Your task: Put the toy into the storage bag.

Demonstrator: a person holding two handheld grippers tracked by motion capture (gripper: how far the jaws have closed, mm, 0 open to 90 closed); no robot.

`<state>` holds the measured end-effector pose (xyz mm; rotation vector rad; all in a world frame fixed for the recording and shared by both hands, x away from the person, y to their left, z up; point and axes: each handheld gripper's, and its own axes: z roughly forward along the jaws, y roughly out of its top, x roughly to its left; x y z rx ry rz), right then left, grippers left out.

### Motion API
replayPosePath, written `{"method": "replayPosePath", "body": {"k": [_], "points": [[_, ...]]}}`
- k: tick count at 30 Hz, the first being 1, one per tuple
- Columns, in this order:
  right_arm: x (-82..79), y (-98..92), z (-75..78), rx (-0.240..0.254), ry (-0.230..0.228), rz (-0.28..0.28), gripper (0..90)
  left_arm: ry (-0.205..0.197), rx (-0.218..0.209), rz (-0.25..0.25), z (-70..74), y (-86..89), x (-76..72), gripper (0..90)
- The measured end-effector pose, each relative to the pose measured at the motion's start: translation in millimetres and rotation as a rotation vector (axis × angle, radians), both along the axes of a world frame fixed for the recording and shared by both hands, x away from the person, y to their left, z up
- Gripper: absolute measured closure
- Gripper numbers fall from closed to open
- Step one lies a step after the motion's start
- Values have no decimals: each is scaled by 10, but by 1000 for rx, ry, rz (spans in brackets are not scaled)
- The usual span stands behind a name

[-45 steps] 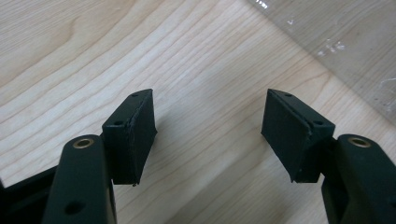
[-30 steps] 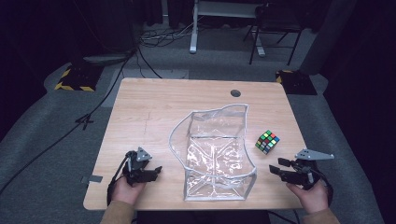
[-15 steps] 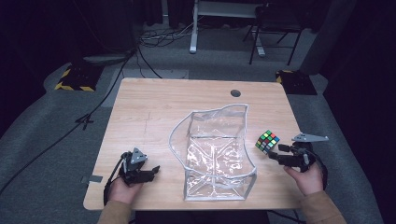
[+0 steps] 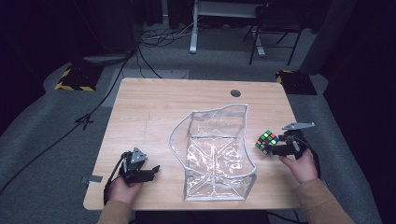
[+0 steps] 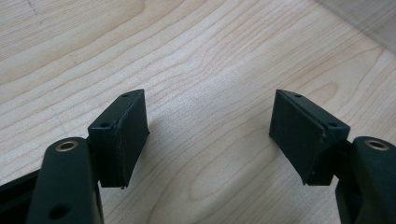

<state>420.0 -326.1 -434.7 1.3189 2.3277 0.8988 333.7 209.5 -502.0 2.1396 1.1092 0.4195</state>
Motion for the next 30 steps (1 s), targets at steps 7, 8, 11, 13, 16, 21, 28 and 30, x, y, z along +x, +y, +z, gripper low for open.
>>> {"method": "replayPosePath", "body": {"k": [7,8,11,13,16,21,28,30], "points": [[207,47,-3,-44,68,25,195,1,0,1,0,0,1,283],[222,64,1,-59,78,29,195,0,0,1,0,0,1,283],[267,107,18,-105,102,52,192,1,0,0,0,0,2,283],[314,119,14,-115,109,65,193,0,-1,0,0,0,3,283],[367,148,-5,-119,129,63,200,1,1,0,1,0,3,283],[446,196,-60,-158,165,73,260,0,0,1,0,0,2,283],[455,202,-15,-166,200,81,338,0,0,1,0,0,2,283],[448,207,-1,-173,204,80,338,1,1,0,1,0,3,283]]}}
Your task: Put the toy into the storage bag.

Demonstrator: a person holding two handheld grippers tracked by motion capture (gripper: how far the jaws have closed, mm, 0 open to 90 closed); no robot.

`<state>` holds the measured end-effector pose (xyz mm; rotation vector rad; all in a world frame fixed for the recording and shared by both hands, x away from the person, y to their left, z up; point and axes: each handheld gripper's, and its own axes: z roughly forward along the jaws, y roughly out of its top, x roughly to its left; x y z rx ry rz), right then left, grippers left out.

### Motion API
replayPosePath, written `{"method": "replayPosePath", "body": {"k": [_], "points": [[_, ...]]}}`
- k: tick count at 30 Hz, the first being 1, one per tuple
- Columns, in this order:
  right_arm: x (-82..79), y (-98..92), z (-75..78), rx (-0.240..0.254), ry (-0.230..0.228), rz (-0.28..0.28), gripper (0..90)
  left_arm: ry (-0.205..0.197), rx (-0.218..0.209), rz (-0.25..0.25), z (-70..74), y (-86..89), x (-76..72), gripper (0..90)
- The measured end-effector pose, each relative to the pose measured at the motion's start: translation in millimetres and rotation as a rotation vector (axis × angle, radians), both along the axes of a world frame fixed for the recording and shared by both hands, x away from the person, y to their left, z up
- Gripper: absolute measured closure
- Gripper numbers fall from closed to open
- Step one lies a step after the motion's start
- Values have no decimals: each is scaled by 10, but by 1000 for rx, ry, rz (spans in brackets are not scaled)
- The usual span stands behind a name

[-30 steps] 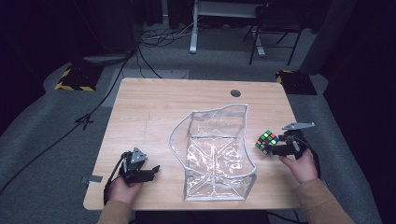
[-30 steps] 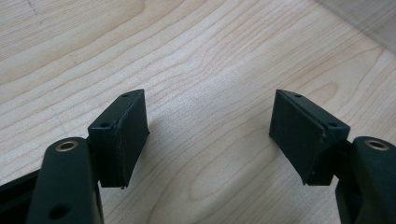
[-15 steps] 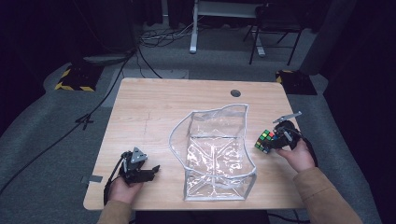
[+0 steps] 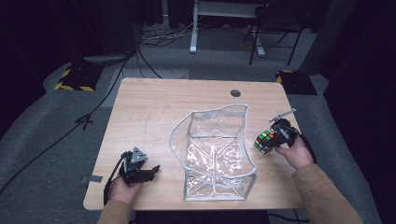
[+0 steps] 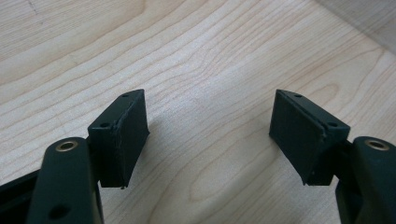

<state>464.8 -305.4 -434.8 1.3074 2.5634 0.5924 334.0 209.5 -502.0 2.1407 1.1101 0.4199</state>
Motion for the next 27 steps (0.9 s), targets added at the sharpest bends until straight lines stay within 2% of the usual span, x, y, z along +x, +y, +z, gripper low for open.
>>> {"method": "replayPosePath", "body": {"k": [3,6,11,13,20,21,27], "points": [[-24,2,34,19,0,-7,338,1,0,0,0,0,0,283],[-43,-8,77,14,-7,0,338,7,-2,2,3,-5,0,283],[-89,-28,225,22,-37,14,338,-8,4,9,2,-10,9,275],[-113,-37,293,42,-45,15,338,-4,-2,12,-1,-13,11,275],[-190,-55,516,60,-78,31,338,11,-8,10,1,-7,33,275],[-200,-57,548,64,-79,34,338,-4,1,16,3,-3,38,275],[-237,-83,725,74,-103,50,338,-6,0,11,0,20,69,268]]}}
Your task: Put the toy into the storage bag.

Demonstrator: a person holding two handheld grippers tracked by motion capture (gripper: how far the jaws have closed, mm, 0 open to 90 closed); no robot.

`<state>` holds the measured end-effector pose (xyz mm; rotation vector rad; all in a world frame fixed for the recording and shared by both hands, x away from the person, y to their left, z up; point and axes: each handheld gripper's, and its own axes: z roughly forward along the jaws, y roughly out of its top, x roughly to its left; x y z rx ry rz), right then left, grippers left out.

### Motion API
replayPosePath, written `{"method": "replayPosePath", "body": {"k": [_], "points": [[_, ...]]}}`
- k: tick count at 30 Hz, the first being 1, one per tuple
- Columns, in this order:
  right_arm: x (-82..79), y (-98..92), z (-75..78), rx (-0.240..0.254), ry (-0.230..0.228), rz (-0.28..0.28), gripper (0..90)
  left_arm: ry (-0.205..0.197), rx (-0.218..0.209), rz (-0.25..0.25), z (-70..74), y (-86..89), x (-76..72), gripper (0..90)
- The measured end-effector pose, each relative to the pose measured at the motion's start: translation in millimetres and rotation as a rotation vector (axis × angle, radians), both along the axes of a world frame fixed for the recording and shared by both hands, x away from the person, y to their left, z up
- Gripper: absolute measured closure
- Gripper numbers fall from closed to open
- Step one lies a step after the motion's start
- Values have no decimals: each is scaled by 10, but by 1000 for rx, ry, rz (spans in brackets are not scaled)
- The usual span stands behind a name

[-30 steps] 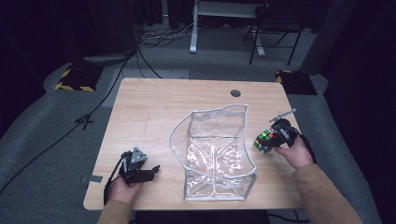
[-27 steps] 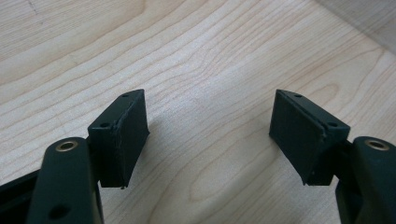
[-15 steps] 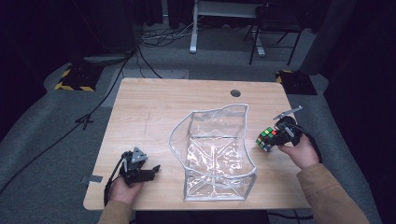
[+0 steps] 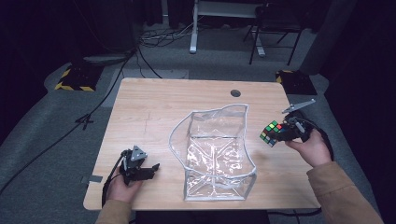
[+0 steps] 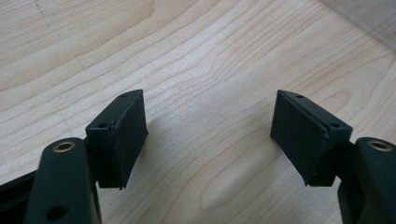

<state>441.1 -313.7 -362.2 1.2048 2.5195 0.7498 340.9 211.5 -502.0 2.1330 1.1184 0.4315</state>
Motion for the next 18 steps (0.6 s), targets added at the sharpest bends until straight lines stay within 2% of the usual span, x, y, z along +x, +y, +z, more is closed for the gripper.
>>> {"method": "replayPosePath", "body": {"k": [12,18], "points": [[-98,-20,311,65,-48,-10,338,2,4,3,0,2,2,257],[-150,-10,417,78,-55,-6,340,2,6,6,1,2,2,254]]}}
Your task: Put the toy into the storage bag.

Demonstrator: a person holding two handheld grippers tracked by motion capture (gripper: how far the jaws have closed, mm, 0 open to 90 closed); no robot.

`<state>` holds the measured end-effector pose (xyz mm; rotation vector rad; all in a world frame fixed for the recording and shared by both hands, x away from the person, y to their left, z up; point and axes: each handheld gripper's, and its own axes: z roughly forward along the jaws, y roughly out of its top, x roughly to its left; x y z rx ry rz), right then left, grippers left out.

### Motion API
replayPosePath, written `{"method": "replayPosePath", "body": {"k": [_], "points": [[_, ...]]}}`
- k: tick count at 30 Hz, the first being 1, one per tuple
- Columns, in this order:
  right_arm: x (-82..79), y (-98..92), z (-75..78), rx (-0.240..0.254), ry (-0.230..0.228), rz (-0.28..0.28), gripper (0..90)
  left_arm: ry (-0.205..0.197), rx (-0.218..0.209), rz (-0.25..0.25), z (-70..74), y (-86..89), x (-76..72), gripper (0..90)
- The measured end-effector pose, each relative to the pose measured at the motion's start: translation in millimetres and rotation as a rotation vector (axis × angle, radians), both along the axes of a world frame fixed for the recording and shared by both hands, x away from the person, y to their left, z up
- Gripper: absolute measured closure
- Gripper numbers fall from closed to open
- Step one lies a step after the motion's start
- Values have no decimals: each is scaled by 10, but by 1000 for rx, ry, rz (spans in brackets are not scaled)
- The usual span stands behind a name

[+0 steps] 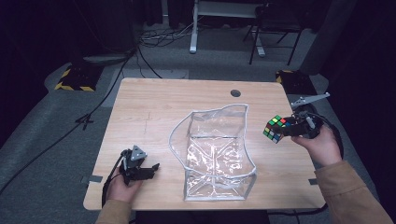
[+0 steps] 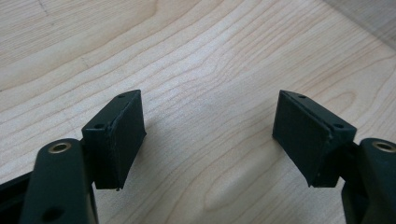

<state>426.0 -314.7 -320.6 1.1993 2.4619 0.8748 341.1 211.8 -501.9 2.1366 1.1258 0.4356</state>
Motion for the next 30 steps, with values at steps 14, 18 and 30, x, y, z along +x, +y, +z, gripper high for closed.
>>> {"method": "replayPosePath", "body": {"k": [14,18,30], "points": [[-160,123,418,14,-61,67,340,8,-6,21,-3,3,-32,251],[-181,232,568,22,-84,95,341,3,-10,25,-6,12,-50,250],[-210,446,891,27,-127,160,341,8,-3,23,-1,25,-71,246]]}}
